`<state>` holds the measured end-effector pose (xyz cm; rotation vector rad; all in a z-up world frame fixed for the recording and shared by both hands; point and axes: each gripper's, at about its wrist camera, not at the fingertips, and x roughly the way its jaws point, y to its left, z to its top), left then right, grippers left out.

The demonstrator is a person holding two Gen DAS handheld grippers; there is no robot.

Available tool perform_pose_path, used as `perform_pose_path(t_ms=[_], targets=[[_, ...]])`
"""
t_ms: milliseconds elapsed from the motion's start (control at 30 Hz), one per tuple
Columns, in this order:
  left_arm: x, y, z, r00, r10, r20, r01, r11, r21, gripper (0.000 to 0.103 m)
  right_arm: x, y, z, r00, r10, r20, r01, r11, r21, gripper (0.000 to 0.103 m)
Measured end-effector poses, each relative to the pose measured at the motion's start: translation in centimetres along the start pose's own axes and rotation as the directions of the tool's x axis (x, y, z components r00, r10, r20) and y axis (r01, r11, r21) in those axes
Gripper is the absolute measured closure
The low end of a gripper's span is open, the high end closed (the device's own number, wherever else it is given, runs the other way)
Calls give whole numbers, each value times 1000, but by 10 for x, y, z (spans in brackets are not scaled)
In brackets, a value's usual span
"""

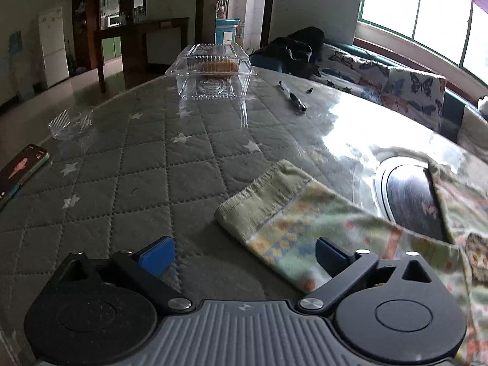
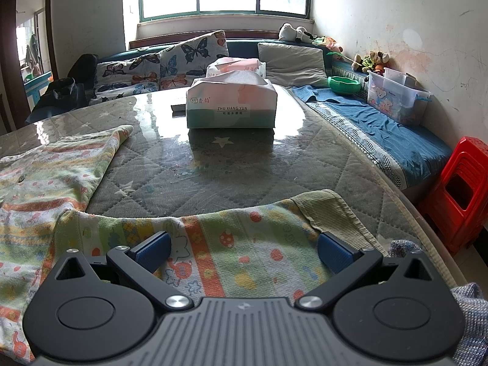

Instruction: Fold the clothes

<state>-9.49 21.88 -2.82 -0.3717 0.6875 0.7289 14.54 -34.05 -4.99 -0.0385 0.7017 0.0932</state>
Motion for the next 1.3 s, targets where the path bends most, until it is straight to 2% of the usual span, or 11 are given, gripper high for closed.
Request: perform_pose_path(t_ms=[67,167,233,367,533,667,767,900,1000,1200,1300], targets=[[2,0,3,1000,4,7,-4,1000,-7,10,0,0,0,1000,-1,1,1,1000,-2,0],[5,-2,7,1000,8,15,-7,1000,-2,24,-1,1,0,1000,-3,2,3,1000,-4,0],[7,-3,10,1000,10,20,-10,1000,0,36,-1,1,0,1000,-2,4,2,1000,0,0],[11,-6,15,1000,11,29,-11,1000,4,59,-6,5,1,1000,6,14,-6,1000,-9,11],[10,-4,16,998,-53,15,53,998,-27,89,-21,15,6,998,49,42,-49,999,-14,16],[3,-4,18,989,-145,13,146,986,-76,92,-37,31,12,993,101,66,-98,994,-46,22],[-10,-10,21,971,-236,23,237,966,-100,93,-46,43,15,986,154,66,-150,987,-50,27],[-32,-32,26,928,-372,27,373,925,-73,93,-54,61,14,969,240,52,-237,970,-63,31],[-50,-56,26,881,-474,19,474,880,-27,94,-58,74,13,954,296,44,-293,953,-73,33],[-65,-116,14,754,-652,-80,656,754,32,94,-65,97,10,918,396,28,-393,917,-69,40],[-70,-146,5,683,-718,-135,729,683,54,94,-70,101,10,904,426,30,-424,904,-61,43]])
